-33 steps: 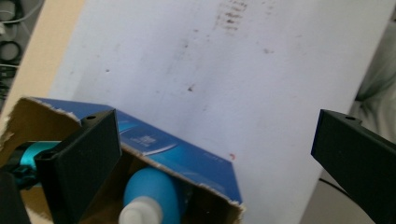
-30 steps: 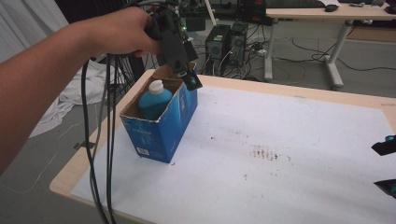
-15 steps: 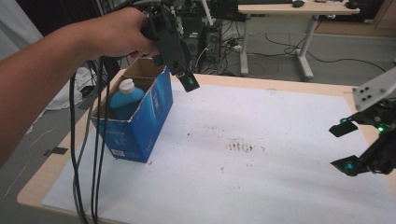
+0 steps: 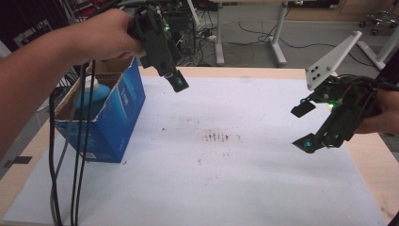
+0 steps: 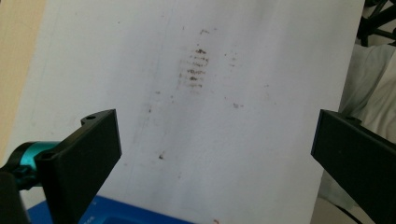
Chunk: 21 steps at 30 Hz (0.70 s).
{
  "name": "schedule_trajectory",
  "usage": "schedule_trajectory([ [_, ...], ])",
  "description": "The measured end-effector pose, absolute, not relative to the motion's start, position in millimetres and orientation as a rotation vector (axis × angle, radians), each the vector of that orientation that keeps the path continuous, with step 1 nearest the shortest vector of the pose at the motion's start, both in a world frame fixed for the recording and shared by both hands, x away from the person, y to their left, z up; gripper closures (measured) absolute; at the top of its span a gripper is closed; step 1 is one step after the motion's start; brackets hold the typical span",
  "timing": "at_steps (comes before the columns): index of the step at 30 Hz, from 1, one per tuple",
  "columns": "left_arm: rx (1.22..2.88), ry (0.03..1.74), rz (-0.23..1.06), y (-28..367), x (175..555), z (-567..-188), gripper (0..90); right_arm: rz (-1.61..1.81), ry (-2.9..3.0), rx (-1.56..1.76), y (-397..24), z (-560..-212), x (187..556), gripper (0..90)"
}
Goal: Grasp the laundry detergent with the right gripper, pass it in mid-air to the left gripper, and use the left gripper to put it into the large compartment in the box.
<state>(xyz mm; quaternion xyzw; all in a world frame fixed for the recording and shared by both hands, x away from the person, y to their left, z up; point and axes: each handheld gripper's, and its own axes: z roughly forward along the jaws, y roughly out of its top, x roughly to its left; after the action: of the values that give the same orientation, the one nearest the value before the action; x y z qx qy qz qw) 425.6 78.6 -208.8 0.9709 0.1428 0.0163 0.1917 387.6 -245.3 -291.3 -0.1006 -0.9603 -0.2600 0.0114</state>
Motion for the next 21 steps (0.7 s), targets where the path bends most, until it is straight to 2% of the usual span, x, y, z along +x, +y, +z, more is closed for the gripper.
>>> schedule_trajectory([
  [8, 2.73, 0.364, 0.005, 61.0, 428.5, -238.6, 1.6, -0.793, -2.997, -0.302, -239.0, -292.7, 391.3, 10.6],
  [21, 2.728, 0.326, 0.027, 43.8, 425.1, -268.5, 1.6, -0.779, -2.997, -0.314, -237.8, -295.4, 395.3, 10.6],
])
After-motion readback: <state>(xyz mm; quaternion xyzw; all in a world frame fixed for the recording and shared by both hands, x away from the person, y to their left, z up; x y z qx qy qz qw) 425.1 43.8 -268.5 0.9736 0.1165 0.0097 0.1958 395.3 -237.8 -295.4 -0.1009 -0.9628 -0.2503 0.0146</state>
